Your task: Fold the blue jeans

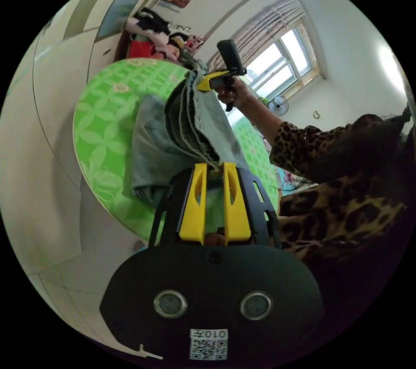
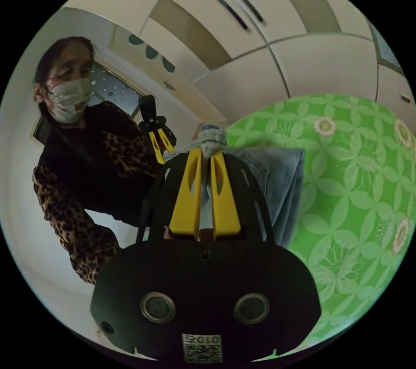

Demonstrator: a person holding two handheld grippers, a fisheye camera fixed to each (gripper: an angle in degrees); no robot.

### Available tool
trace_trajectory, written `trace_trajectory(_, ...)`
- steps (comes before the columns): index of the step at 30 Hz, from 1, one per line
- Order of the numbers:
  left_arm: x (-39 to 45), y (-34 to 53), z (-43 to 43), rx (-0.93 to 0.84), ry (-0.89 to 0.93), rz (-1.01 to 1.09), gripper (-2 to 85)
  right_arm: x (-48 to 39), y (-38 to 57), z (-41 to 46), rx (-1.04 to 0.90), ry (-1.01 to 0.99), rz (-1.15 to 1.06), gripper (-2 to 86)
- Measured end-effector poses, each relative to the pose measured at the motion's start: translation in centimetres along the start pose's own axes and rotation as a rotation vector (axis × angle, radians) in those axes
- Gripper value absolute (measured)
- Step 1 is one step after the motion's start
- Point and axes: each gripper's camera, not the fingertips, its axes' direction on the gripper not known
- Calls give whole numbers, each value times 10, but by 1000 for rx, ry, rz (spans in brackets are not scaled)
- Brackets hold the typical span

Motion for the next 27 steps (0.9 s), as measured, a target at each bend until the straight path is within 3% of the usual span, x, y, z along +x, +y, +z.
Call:
trace_trajectory(4, -19, -25, -21, 67, -87, 15, 82, 18, -3, -1, 49, 79, 80, 44)
trace_trajectory(9, -93, -1, 19, -118, -35, -218, 66, 81, 4, 75, -123, 93, 348, 62)
trace_trajectory(13, -121, 18, 8, -29, 122, -307, 36, 87, 31, 70, 55, 1, 426, 73)
trace_trajectory(19, -98, 5, -45, 61, 37, -139, 2, 29, 92, 32, 447, -22, 412, 41)
trace_trajectory(22, -78, -30, -36, 67, 99, -27, 0, 11, 98, 61, 413, 24, 455, 35)
trace_trajectory(27, -82, -58, 30, -93, 5, -69, -2, -17, 106, 116, 484, 48, 583, 36)
